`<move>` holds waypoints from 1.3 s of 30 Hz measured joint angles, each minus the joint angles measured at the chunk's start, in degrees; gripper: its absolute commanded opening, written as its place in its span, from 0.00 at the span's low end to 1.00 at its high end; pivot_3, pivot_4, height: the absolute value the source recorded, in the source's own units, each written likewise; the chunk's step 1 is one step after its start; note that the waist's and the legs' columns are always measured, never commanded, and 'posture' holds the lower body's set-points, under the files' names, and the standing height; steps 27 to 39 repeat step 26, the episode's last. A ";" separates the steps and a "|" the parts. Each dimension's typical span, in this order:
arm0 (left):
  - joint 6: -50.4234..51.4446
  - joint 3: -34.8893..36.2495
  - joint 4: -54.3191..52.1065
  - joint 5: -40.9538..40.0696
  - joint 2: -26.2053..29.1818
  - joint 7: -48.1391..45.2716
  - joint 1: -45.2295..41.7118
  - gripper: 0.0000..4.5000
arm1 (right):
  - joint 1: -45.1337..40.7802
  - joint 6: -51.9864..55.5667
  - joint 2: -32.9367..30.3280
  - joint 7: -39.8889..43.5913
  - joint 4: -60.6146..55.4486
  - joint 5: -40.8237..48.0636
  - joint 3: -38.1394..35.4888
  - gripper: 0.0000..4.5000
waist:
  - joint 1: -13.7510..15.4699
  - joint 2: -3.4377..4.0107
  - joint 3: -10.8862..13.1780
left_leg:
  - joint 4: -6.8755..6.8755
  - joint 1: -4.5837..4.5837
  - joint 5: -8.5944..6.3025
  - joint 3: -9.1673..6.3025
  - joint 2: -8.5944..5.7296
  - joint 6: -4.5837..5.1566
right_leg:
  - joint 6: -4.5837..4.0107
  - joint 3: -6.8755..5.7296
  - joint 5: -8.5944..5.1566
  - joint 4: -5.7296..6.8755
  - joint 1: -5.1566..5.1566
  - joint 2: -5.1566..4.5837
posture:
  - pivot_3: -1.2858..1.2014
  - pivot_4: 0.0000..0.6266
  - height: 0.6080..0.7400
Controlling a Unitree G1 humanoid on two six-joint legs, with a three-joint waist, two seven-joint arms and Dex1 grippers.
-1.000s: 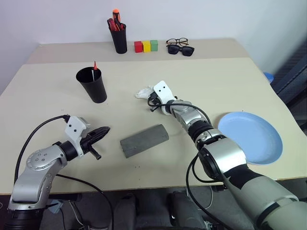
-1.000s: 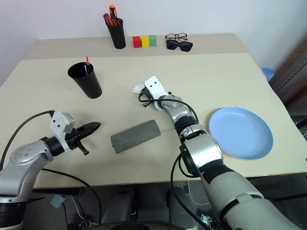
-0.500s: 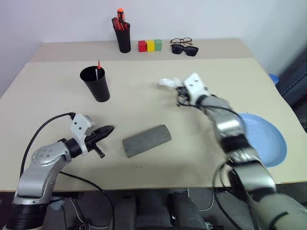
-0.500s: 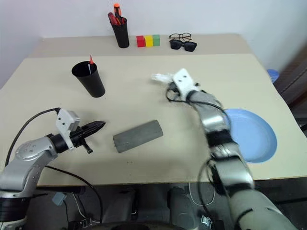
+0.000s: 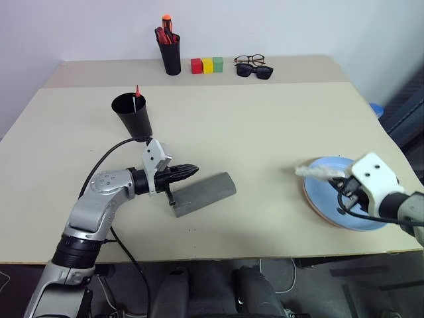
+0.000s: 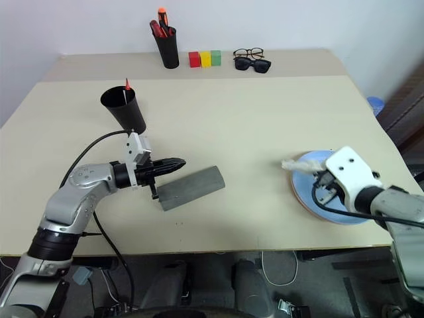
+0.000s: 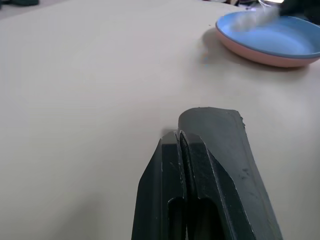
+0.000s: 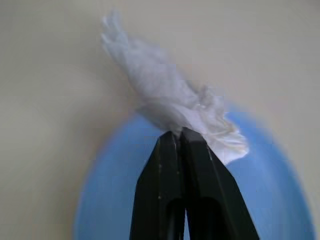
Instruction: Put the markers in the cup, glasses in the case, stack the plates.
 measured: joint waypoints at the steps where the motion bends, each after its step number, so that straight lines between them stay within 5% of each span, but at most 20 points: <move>1: -0.11 -0.33 0.30 0.05 -0.05 -0.35 -0.22 0.00 | 0.10 -0.12 -0.68 -0.54 0.16 -0.52 0.34 0.44 | -0.01 0.00 0.00 | -0.01 0.03 0.00 0.02 0.00 0.00 | 0.00 0.04 0.00 0.01 0.00 0.00 | 0.52 0.24 1.00; 4: -0.14 0.09 0.28 0.02 0.50 -0.73 0.27 0.00 | -1.39 -2.59 -1.59 -1.88 0.40 -1.16 2.08 0.76 | -0.02 0.00 0.00 | -0.03 0.04 0.00 0.01 0.02 0.00 | 0.00 0.03 0.00 0.01 0.01 0.03 | 0.52 0.24 1.00; 11: 0.74 10.54 -2.09 -1.32 3.61 4.31 7.30 0.00 | -13.78 -11.82 1.54 0.57 6.61 4.43 4.35 0.76 | 0.10 -0.10 0.04 | -0.04 0.05 0.00 -0.01 0.10 0.00 | 0.01 0.02 0.00 -0.02 0.03 0.00 | 0.52 0.24 1.00; 16: 0.24 22.67 -4.18 -1.08 5.38 11.15 16.79 0.00 | -24.08 -16.88 9.98 2.21 18.97 10.57 7.08 0.76 | 0.03 -0.12 0.05 | -0.06 0.05 -0.01 0.01 0.13 0.02 | 0.01 0.02 0.00 -0.08 0.03 -0.04 | 0.52 0.24 1.00; 20: -0.05 30.31 -7.59 -0.56 5.47 15.76 25.16 0.00 | -26.15 -22.57 10.40 7.29 28.77 11.26 11.48 0.76 | 0.60 -0.12 0.05 | -0.06 0.01 -0.03 -0.01 0.16 0.05 | 0.01 -0.02 0.00 -0.15 0.07 -0.18 | 0.52 0.24 1.00; 26: 0.55 33.13 -15.39 -1.32 2.70 20.06 31.30 0.00 | -28.57 -26.15 11.08 12.82 36.41 13.11 15.30 0.76 | 0.41 -0.12 0.05 | -0.05 0.13 -0.04 -0.02 0.14 0.07 | 0.02 -0.05 0.00 -0.21 0.23 -0.19 | 0.52 0.24 1.00; 39: 0.55 33.13 -15.39 -1.32 2.70 20.06 31.30 0.00 | -28.57 -26.15 11.08 12.82 36.41 13.11 15.30 0.76 | 0.41 -0.12 0.05 | -0.05 0.13 -0.04 -0.02 0.14 0.07 | 0.02 -0.05 0.00 -0.21 0.23 -0.19 | 0.52 0.24 1.00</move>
